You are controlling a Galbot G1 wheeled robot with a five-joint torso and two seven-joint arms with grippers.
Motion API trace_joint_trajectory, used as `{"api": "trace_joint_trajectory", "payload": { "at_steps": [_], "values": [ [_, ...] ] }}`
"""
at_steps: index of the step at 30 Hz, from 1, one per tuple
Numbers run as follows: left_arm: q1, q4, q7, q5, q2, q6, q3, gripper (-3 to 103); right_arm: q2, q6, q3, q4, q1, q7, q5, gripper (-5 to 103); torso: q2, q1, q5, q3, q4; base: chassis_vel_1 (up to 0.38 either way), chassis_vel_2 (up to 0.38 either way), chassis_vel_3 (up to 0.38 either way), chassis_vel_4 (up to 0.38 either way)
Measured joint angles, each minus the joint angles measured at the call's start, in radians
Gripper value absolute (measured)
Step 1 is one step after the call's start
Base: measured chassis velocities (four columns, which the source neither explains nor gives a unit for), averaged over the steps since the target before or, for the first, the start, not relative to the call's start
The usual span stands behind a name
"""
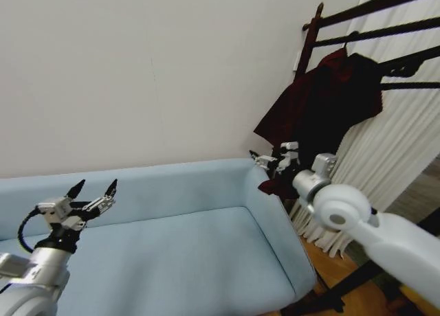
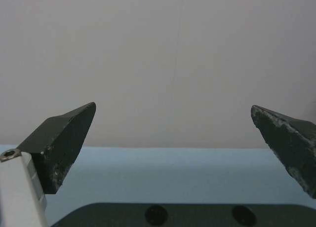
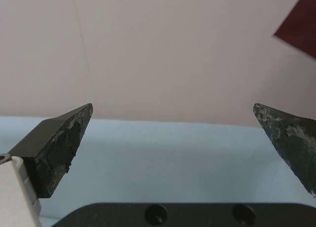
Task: Pick up the clothes from the sofa and hang them on the clothes hanger.
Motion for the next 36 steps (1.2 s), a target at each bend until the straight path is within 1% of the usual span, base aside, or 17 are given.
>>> {"api": "trace_joint_trajectory", "payload": {
  "at_steps": [2, 3, 5, 8, 12, 13, 14, 17, 18, 21, 23, 26, 27, 30, 32, 34, 36],
  "values": [
    [0.019, -0.009, -0.018, 0.022, -0.02, -0.001, 0.007, 100, 0.062, 0.003, 0.029, 0.0, -0.068, -0.022, -0.074, 100, 0.0, 0.0, 0.0, 0.0, 0.0002, 0.0, 0.0, 0.0, 0.0],
    [0.019, -0.009, -0.018, 0.022, -0.02, -0.001, 0.007, 100, 0.062, 0.003, 0.029, 0.0, -0.068, -0.022, -0.074, 100, 0.0, 0.0, 0.0, 0.0, 0.0002, 0.0, 0.0, 0.0, 0.0],
    [0.029, -0.009, -0.028, 0.044, -0.031, -0.008, 0.02, 100, 0.116, 0.003, 0.085, -0.004, -0.162, -0.052, -0.131, 100, 0.0, 0.0, -0.0002, 0.0, -0.0004, 0.0, 0.0, 0.0, 0.0],
    [0.04, -0.009, -0.03, 0.067, -0.043, -0.026, 0.036, 100, 0.155, 0.003, 0.136, -0.009, -0.247, -0.08, -0.19, 100, 0.0, 0.0, 0.0, 0.0, -0.0008, 0.0, 0.0, 0.0, 0.0],
    [0.071, 0.033, 0.008, 0.115, -0.07, -0.127, 0.061, 100, 0.229, 0.0, 0.236, -0.011, -0.419, -0.163, -0.343, 100, 0.0, 0.0, -0.0003, 0.0, -0.0004, 0.0, 0.0, 0.0, 0.0],
    [0.071, 0.033, 0.008, 0.115, -0.07, -0.127, 0.061, 100, 0.229, 0.0, 0.236, -0.011, -0.419, -0.163, -0.343, 100, 0.0, 0.0, -0.0003, 0.0, -0.0004, 0.0, 0.0, 0.0, 0.0],
    [0.077, 0.047, 0.024, 0.126, -0.077, -0.157, 0.064, 100, 0.245, -0.002, 0.258, -0.013, -0.454, -0.197, -0.385, 100, 0.0, 0.0, -0.0001, 0.0, -0.0004, 0.0, 0.0, 0.0, 0.0],
    [0.085, 0.096, 0.067, 0.172, -0.105, -0.244, 0.081, 100, 0.31, 0.013, 0.306, -0.024, -0.564, -0.284, -0.566, 100, 0.0, 0.0, -0.0002, 0.0, -0.0005, 0.0, 0.0, 0.0, 0.0],
    [0.085, 0.096, 0.067, 0.172, -0.105, -0.244, 0.081, 100, 0.31, 0.013, 0.306, -0.024, -0.564, -0.284, -0.566, 100, 0.0, 0.0, -0.0002, 0.0, -0.0005, 0.0, 0.0, 0.0, 0.0],
    [0.085, 0.133, 0.079, 0.221, -0.134, -0.29, 0.115, 100, 0.385, 0.037, 0.308, -0.023, -0.634, -0.303, -0.699, 100, 0.0, 0.0, -0.0003, 0.0, -0.0004, 0.0, 0.0, 0.0, 0.0],
    [0.081, 0.155, 0.078, 0.269, -0.158, -0.317, 0.144, 100, 0.439, 0.038, 0.306, 0.001, -0.669, -0.307, -0.76, 100, 0.0, 0.0, -0.0001, 0.0, -0.0004, 0.0, 0.0, 0.0, 0.0],
    [0.079, 0.162, 0.074, 0.294, -0.18, -0.324, 0.161, 100, 0.473, 0.036, 0.309, 0.025, -0.692, -0.311, -0.797, 100, 0.0, 0.0, -0.0005, 0.0, -0.0001, 0.0, 0.0, 0.0, 0.0],
    [0.079, 0.161, 0.057, 0.314, -0.202, -0.324, 0.185, 100, 0.504, 0.026, 0.318, 0.059, -0.727, -0.319, -0.828, 100, 0.0, 0.0, 0.0, 0.0, -0.0001, 0.0, 0.0, 0.0, 0.0],
    [0.082, 0.149, 0.032, 0.346, -0.232, -0.308, 0.214, 100, 0.53, 0.003, 0.343, 0.11, -0.773, -0.334, -0.843, 100, 0.0, 0.0, -0.0003, 0.0, -0.0004, 0.0, 0.0, 0.0, 0.0],
    [0.091, 0.121, 0.011, 0.376, -0.267, -0.268, 0.243, 100, 0.553, -0.049, 0.375, 0.175, -0.818, -0.333, -0.811, 100, 0.0, 0.0, -0.0001, 0.0, -0.0005, 0.0, 0.0, 0.0, 0.0],
    [0.099, 0.096, -0.013, 0.388, -0.289, -0.226, 0.271, 100, 0.567, -0.106, 0.402, 0.229, -0.844, -0.297, -0.742, 100, 0.0, 0.0, -0.0001, 0.0, -0.0004, 0.0, 0.0, 0.0, 0.0],
    [0.102, 0.087, -0.022, 0.393, -0.295, -0.209, 0.284, 100, 0.573, -0.125, 0.413, 0.244, -0.851, -0.285, -0.721, 100, 0.0, 0.0, -0.0001, 0.0, -0.0004, 0.0, 0.0, 0.0, 0.0]
  ]
}}
